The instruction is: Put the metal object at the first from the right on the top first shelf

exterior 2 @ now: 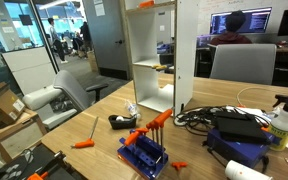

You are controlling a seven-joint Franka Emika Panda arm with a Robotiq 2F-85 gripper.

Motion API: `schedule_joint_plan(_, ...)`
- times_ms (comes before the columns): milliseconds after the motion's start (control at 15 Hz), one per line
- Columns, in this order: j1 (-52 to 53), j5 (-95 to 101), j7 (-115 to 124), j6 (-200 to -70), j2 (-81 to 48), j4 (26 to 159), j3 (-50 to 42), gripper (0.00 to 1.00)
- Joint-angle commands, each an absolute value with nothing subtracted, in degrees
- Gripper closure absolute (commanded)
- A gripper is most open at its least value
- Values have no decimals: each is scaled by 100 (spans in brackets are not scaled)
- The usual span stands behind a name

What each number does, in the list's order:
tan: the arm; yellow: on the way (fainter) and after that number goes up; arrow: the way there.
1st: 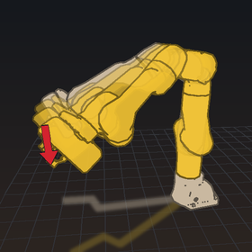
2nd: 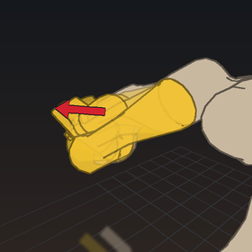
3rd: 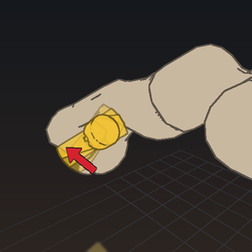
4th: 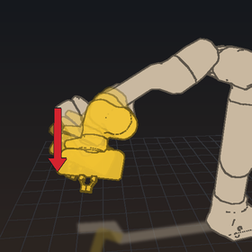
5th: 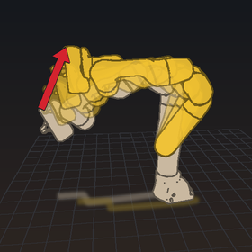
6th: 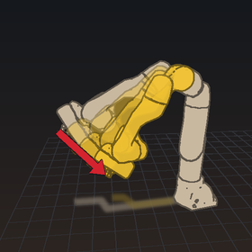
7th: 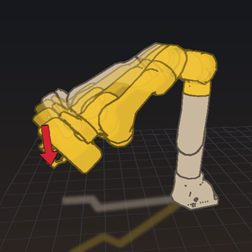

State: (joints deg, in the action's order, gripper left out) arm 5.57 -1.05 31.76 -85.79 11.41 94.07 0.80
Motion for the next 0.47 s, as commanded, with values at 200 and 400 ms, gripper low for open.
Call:
schedule_joint_plan(200, 152, -258, 2607, -8795, 2766, 11811, 143, 0)
schedule_joint_plan(400, 11, -202, 2595, -8581, 2521, 11632, 248, 0)
